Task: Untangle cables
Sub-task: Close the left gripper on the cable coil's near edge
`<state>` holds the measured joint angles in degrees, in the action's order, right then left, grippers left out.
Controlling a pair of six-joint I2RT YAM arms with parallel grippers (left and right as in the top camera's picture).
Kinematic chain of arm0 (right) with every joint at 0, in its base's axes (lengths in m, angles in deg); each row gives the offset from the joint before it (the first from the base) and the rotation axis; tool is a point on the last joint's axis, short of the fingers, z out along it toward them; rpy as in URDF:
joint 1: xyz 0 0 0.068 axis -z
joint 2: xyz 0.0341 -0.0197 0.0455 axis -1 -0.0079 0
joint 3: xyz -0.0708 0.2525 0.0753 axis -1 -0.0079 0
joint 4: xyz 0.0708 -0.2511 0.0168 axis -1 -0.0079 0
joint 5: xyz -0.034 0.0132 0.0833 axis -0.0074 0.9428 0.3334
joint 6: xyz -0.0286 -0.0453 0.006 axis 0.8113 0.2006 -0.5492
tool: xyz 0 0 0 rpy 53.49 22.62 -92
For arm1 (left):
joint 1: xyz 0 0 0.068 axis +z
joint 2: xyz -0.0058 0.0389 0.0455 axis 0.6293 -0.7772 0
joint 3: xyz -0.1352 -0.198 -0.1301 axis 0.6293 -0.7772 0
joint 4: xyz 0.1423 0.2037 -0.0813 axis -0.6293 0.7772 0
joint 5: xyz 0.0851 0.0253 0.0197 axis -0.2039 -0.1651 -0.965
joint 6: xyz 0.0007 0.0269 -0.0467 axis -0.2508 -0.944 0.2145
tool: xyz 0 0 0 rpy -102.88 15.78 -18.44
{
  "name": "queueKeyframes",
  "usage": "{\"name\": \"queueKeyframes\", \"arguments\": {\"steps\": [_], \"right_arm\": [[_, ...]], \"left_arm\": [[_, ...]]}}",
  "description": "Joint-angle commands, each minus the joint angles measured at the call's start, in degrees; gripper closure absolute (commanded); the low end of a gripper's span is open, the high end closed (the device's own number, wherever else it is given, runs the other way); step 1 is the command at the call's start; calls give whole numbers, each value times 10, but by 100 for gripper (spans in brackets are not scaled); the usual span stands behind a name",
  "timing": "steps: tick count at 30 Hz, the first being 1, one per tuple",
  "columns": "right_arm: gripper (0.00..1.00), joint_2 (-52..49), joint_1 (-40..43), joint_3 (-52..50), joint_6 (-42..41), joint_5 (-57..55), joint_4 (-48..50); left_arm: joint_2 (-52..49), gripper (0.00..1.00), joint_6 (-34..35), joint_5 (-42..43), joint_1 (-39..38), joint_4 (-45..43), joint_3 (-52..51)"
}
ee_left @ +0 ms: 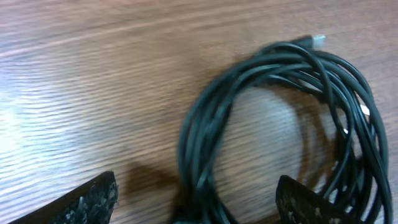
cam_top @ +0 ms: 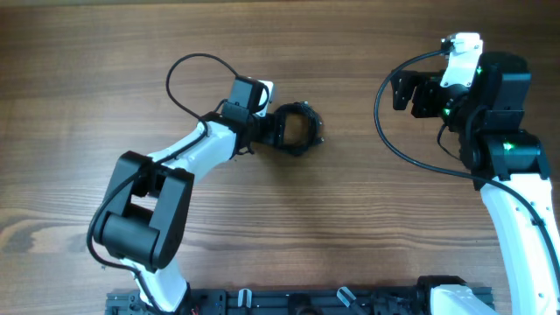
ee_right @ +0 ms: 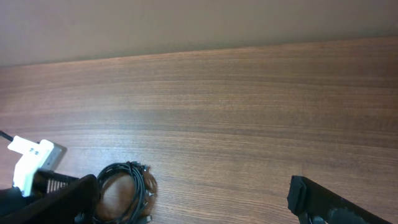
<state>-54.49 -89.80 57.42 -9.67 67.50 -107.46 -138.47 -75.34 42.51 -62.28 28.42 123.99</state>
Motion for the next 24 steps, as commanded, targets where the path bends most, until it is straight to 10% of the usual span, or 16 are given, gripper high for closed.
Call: {"name": "queueKeyframes", "arguments": {"steps": [1, 24], "right_arm": [[0, -8, -3, -3, 9, 12, 1], [0, -8, -3, -3, 11, 12, 0]], "left_arm": [[-20, 16, -17, 20, -24, -10, 11], [-32, 33, -20, -113, -32, -16, 11]]}}
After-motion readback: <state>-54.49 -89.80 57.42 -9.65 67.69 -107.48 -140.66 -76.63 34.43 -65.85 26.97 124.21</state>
